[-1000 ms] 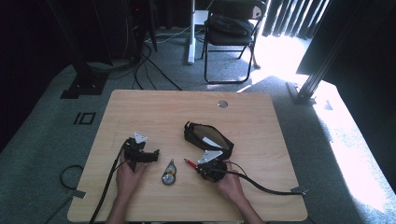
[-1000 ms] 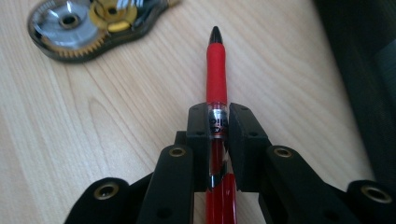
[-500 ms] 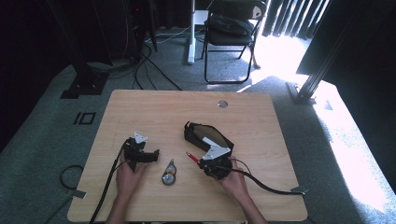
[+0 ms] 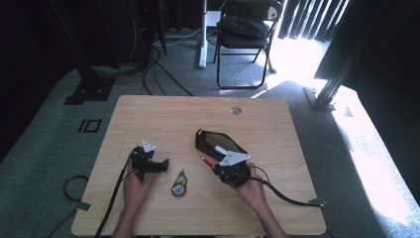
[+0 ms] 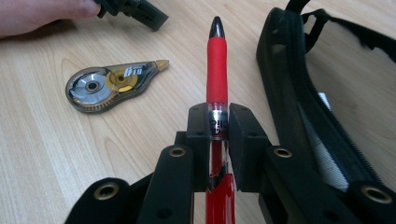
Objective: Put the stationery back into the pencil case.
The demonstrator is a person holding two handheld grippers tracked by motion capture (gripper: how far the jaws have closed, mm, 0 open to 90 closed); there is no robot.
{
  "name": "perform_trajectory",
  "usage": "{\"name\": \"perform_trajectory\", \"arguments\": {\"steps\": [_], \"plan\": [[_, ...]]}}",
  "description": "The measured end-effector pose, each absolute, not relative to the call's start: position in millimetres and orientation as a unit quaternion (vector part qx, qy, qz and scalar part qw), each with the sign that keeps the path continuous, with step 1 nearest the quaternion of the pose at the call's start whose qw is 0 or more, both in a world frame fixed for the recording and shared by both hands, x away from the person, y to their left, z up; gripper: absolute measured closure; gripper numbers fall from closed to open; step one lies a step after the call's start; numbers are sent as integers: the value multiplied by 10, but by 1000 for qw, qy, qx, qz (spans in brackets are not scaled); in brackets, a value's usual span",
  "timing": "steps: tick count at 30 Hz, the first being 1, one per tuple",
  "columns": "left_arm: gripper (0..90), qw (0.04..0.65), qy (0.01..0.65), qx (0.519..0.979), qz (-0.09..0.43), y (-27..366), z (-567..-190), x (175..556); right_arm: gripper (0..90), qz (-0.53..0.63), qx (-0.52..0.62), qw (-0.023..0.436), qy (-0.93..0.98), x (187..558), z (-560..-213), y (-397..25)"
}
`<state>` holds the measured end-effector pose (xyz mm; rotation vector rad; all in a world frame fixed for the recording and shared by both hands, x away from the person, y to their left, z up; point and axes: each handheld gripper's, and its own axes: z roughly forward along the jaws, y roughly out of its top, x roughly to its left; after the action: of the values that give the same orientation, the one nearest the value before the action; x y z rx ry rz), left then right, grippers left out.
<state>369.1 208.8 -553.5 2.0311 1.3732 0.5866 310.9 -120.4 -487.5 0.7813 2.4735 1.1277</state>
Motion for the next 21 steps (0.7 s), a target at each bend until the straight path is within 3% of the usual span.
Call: {"name": "perform_trajectory", "arguments": {"steps": [21], "plan": [[55, 305, 519, 767, 222, 2088, -5535, 3691, 792, 413, 280, 183, 847, 3174, -4624, -1382]]}}
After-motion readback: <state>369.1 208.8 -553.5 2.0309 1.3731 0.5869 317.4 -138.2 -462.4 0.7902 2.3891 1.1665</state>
